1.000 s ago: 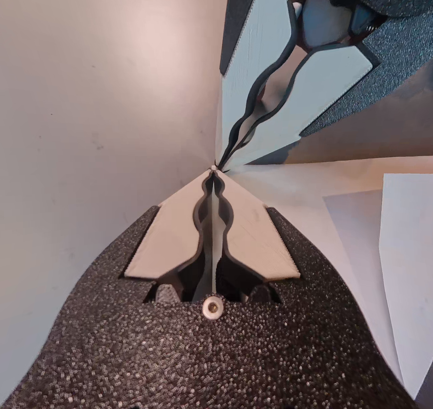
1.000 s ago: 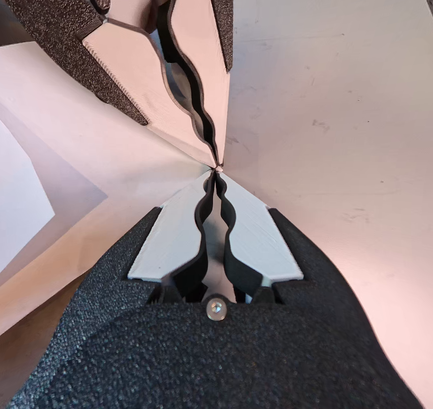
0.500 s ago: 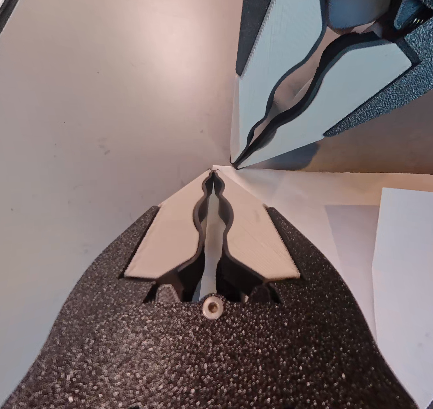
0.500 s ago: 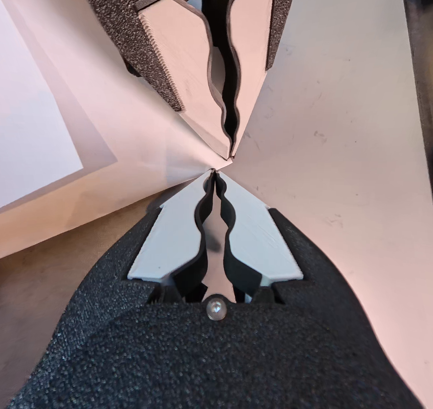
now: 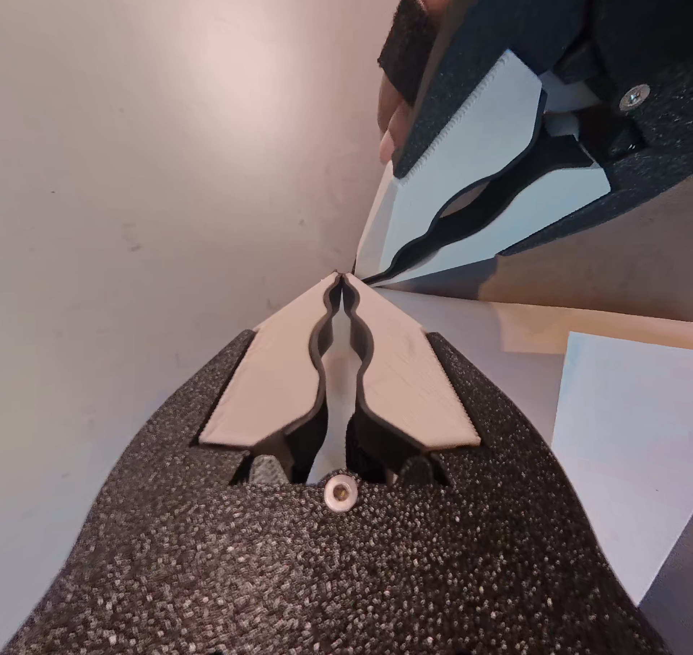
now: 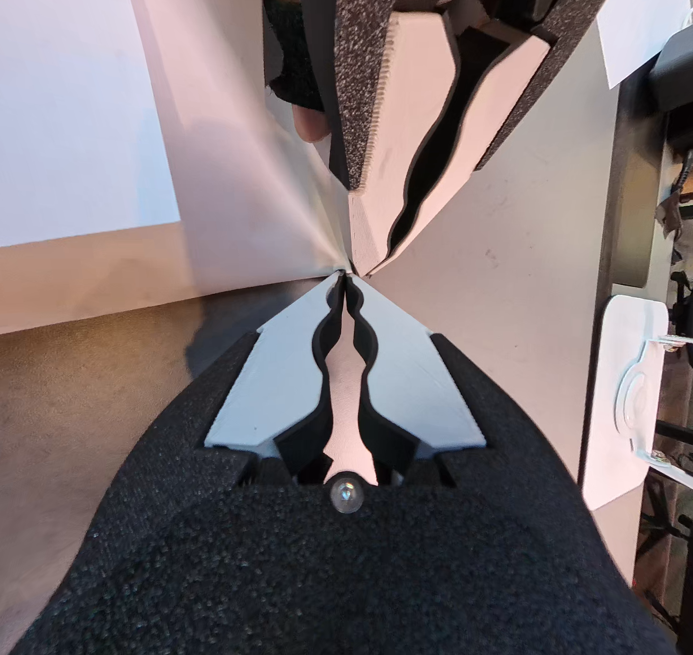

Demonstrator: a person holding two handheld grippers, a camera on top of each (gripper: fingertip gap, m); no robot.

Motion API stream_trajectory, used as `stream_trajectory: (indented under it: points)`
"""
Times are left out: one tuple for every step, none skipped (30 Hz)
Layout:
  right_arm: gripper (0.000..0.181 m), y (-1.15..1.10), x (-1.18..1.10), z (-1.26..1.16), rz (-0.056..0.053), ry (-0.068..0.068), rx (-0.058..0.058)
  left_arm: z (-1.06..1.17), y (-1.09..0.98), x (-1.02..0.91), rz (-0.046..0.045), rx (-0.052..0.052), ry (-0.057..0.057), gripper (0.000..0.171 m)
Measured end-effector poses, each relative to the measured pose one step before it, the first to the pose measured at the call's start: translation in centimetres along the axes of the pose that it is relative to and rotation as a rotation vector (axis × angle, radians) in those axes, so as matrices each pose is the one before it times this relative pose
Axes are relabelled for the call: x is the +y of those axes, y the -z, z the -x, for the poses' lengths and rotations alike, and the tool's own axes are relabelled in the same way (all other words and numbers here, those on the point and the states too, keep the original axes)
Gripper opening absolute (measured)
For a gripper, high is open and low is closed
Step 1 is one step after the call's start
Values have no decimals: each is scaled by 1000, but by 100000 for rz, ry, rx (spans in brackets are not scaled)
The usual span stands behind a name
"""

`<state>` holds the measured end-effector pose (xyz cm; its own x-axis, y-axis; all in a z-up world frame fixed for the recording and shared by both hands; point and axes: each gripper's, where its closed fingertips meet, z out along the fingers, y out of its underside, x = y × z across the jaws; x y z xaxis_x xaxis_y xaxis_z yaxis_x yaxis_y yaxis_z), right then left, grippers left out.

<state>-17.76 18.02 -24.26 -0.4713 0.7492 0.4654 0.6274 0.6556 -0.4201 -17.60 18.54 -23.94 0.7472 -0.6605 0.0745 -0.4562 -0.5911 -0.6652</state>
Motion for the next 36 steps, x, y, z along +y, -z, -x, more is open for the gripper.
stream_trajectory:
  points:
    - [0,14,-13,-7,-815,688,663,114,-125,205,942,-1316,-1886,0]
    - [0,16,-24,-14,-581,1112,733,9,-51,94,321,-685,-1230,0]
    - [0,13,-27,-8,-385,513,523,-3,2,34,185,-537,-391,0]
    - [0,43,1,-5,-423,418,545,0,8,16,34,-664,-186,0]
    - [0,117,8,9,-312,705,485,3,-10,16,100,-1145,-888,0]
    - [0,201,-94,101,-796,75,-105,7,7,12,39,-1311,-1210,0]
    - [0,200,-206,296,-962,-795,-1445,3,5,11,-127,-910,-726,0]
    - [0,44,-30,208,557,-376,-552,-4,3,-1,-292,-346,-25,0]
    - [0,-90,78,118,1027,1444,560,4,-1,-13,-444,-47,79,0]
    - [0,-99,-21,75,292,1070,593,-5,1,0,-511,4,21,0]
    - [0,-17,-46,34,-18,309,119,5,-3,2,-421,-52,175,0]
    - [0,7,0,30,150,441,-72,-4,-1,-6,-289,-286,-50,0]
    - [0,12,-12,46,-61,1196,252,1,5,9,-124,-624,-463,0]
    - [0,22,-21,28,24,2211,555,8,-4,1,-26,-746,-748,0]
    - [0,24,-20,35,502,2539,971,-6,7,-3,-74,-503,-414,0]
    - [0,22,-39,34,802,2778,1216,0,1,2,-225,-157,239,0]
    - [0,18,-41,50,777,2849,1278,6,-1,13,-297,43,465,0]
    - [0,42,-38,60,569,2090,840,-10,1,5,-192,117,240,0]
    - [0,59,-80,126,90,1227,143,-13,3,3,-16,118,51,0]
    - [0,82,-98,143,-216,639,11,-16,-3,5,141,26,-145,0]
    - [0,81,-75,146,-245,98,41,-16,4,-6,111,-63,-166,0]
    - [0,89,-74,169,-401,-247,124,1,-3,6,-80,-35,68,0]
    - [0,117,-65,172,-246,-72,220,-6,8,-3,-206,78,261,0]
    - [0,122,-102,206,-279,231,117,-1,-7,1,-114,34,155,0]
    - [0,121,-93,191,-43,584,219,0,2,5,64,-162,-192,0]
    - [0,106,-80,170,53,559,173,7,3,-9,89,-218,-384,0]
    - [0,111,-78,184,-85,3,-198,0,-1,-2,19,-144,-225,0]
    - [0,124,-98,208,-351,-197,-527,4,-2,9,-58,-24,4,0]
    - [0,134,-106,220,-418,-49,-313,-3,4,-4,-142,23,124,0]
    - [0,130,-90,227,-294,26,-20,4,-3,4,-133,-24,104,0]
    - [0,143,-107,227,-183,187,68,4,4,0,-39,-147,-56,0]
    - [0,157,-119,255,-215,176,28,0,2,3,51,-237,-38,0]
    - [0,148,-132,243,-171,381,100,4,-4,-1,99,-263,-51,0]
    - [0,129,-137,236,-151,508,168,6,5,-3,131,-250,-107,0]
    - [0,140,-132,230,-177,595,-9,-7,-2,1,111,-243,-143,0]
    - [0,126,-150,244,-260,445,-326,6,-1,-2,22,-164,-70,0]
